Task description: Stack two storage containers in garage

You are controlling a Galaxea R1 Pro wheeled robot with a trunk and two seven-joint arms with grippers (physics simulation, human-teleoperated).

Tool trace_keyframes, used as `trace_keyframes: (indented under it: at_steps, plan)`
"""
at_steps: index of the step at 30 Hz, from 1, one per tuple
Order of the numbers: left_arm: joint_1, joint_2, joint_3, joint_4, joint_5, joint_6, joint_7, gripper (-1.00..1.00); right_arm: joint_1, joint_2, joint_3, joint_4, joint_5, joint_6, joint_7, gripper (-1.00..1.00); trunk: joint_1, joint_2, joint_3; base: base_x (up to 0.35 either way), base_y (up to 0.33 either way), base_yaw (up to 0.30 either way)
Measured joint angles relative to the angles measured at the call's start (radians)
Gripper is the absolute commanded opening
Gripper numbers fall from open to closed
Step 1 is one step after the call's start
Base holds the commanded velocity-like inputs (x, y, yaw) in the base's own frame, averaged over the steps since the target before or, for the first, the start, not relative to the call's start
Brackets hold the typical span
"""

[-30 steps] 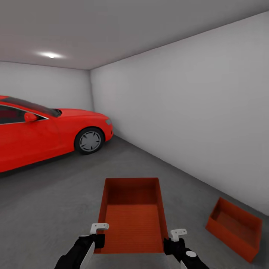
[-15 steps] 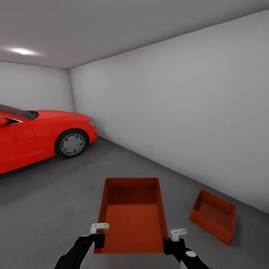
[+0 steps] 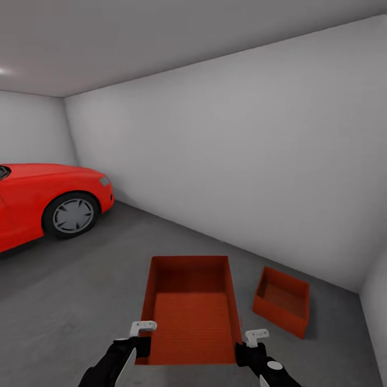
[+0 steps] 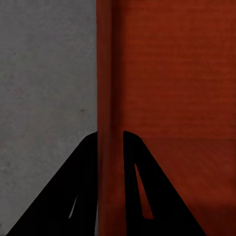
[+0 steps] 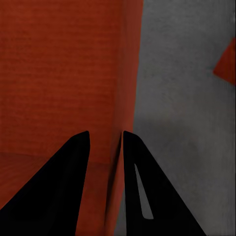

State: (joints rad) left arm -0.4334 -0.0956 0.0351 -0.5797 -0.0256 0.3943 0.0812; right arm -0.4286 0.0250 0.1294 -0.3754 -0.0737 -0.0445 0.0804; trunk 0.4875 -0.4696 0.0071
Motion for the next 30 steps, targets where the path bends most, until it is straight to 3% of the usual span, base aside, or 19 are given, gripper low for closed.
trace_keyframes:
  at_steps: [30]
  plan:
    - [0.000, 0.000, 0.000, 0.000, 0.000, 0.000, 0.000, -1.00, 0.000, 0.000, 0.000, 0.000, 0.000, 0.000, 0.000, -1.00, 0.000, 0.000, 0.001, 0.315, -0.041, -0.296]
